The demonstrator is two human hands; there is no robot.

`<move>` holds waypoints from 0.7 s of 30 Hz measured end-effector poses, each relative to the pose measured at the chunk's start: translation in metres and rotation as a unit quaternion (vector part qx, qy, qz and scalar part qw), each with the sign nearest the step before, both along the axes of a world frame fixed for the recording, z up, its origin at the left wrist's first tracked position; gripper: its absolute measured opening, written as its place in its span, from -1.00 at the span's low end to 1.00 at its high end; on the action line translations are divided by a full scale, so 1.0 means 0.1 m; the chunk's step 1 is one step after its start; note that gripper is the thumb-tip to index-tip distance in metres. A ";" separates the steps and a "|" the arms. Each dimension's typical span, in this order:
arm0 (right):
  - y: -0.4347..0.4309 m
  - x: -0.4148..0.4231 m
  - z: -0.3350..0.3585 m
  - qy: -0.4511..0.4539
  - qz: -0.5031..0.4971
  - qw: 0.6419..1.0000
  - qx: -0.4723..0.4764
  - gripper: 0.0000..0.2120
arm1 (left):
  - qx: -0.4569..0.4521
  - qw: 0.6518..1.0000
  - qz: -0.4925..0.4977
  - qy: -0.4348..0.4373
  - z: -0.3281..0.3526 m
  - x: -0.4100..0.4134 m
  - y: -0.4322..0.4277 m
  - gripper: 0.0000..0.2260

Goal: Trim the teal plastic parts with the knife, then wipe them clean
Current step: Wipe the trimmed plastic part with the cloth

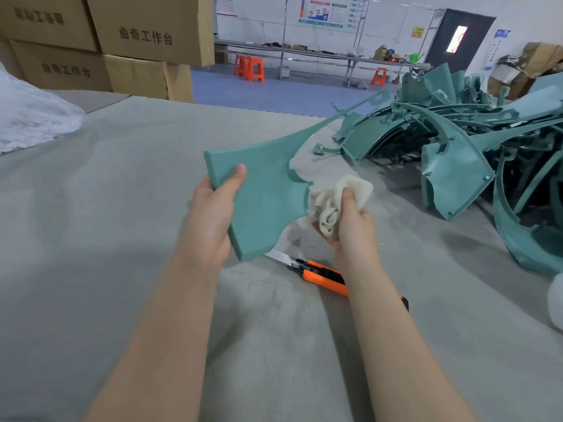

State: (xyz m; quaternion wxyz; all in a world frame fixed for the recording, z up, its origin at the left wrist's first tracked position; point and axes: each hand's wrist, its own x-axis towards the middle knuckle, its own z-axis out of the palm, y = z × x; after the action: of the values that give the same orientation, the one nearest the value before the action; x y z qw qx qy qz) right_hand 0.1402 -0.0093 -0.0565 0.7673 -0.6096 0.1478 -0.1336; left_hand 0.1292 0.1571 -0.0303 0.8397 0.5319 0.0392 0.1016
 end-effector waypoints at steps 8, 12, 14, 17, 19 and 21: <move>0.20 -0.04 -0.07 -0.083 0.054 0.975 -0.198 -0.83 | 0.013 0.999 -0.028 -0.020 -0.02 -0.03 -0.11 -0.88; 0.01 -0.02 -0.04 -0.089 0.012 0.960 -0.267 -0.76 | 0.000 0.992 -0.127 -0.013 -0.01 -0.02 -0.04 -0.80; -0.10 -0.02 -0.02 -0.081 0.033 0.958 -0.274 -0.75 | -0.003 0.987 -0.162 0.016 -0.01 -0.01 0.03 -0.70; -0.18 -0.03 0.01 -0.084 0.089 0.949 -0.292 -0.74 | -0.001 0.976 -0.213 0.048 -0.03 0.00 0.08 -0.70; -0.17 -0.04 0.03 -0.098 0.122 0.938 -0.309 -0.75 | 0.029 0.965 -0.253 0.062 -0.07 -0.01 0.08 -0.79; -0.16 -0.05 0.04 -0.105 0.124 0.939 -0.304 -0.76 | 0.070 0.960 -0.259 0.073 -0.11 -0.01 0.06 -0.85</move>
State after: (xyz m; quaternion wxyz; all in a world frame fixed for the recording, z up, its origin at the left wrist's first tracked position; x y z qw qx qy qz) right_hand 0.1349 -0.0257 -0.0525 0.5669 -0.8099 -0.0583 -0.1391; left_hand 0.1278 0.1630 -0.0415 0.7929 0.5871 -0.0458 -0.1564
